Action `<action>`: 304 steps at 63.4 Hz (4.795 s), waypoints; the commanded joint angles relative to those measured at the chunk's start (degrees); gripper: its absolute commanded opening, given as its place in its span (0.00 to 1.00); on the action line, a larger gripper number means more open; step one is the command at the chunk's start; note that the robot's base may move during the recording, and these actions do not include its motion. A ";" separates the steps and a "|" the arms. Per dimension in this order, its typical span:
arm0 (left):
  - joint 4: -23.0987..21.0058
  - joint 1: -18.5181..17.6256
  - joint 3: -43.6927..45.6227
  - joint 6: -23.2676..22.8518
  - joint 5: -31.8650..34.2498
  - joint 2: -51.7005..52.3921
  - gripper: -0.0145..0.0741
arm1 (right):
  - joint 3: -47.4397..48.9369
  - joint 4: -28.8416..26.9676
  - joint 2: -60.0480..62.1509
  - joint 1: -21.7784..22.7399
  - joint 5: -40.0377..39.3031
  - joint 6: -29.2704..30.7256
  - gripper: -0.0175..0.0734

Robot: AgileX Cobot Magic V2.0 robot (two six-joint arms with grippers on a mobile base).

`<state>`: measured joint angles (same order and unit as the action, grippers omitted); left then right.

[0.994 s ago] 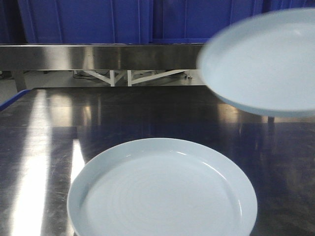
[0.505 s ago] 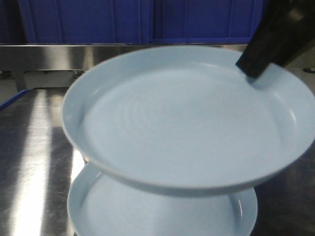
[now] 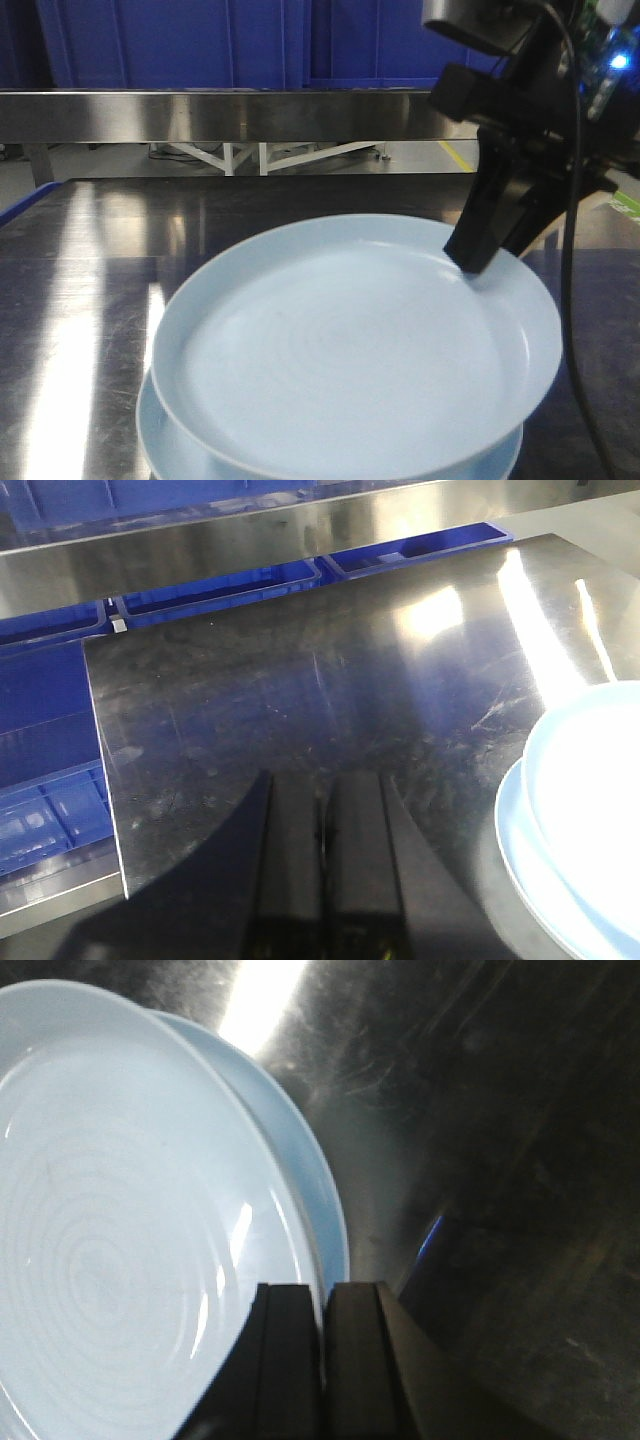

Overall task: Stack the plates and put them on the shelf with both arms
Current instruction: 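Lower the plate onto the first plate and release with the right gripper, then grip the rim of the stacked plates with the right gripper, then lift the stacked plates up off the table with the right gripper, then drive to the shelf rack holding the plates in the right gripper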

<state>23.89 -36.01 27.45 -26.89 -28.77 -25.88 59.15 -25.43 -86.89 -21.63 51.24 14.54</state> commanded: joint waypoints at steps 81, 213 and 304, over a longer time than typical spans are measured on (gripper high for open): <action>0.76 -0.38 1.70 -0.48 3.89 -0.15 0.26 | -8.88 -2.44 9.11 -0.02 -3.69 -1.84 0.73; 0.65 -0.38 1.70 -0.48 3.89 -0.15 0.26 | -7.45 -1.70 33.09 -2.97 -27.01 -1.79 0.25; 0.65 -0.38 1.70 -0.48 3.89 -0.15 0.26 | -7.51 -1.70 40.92 -2.97 -26.76 -1.79 0.25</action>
<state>23.89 -36.01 27.45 -26.89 -28.77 -25.88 49.52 -25.98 -46.73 -24.55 28.97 12.53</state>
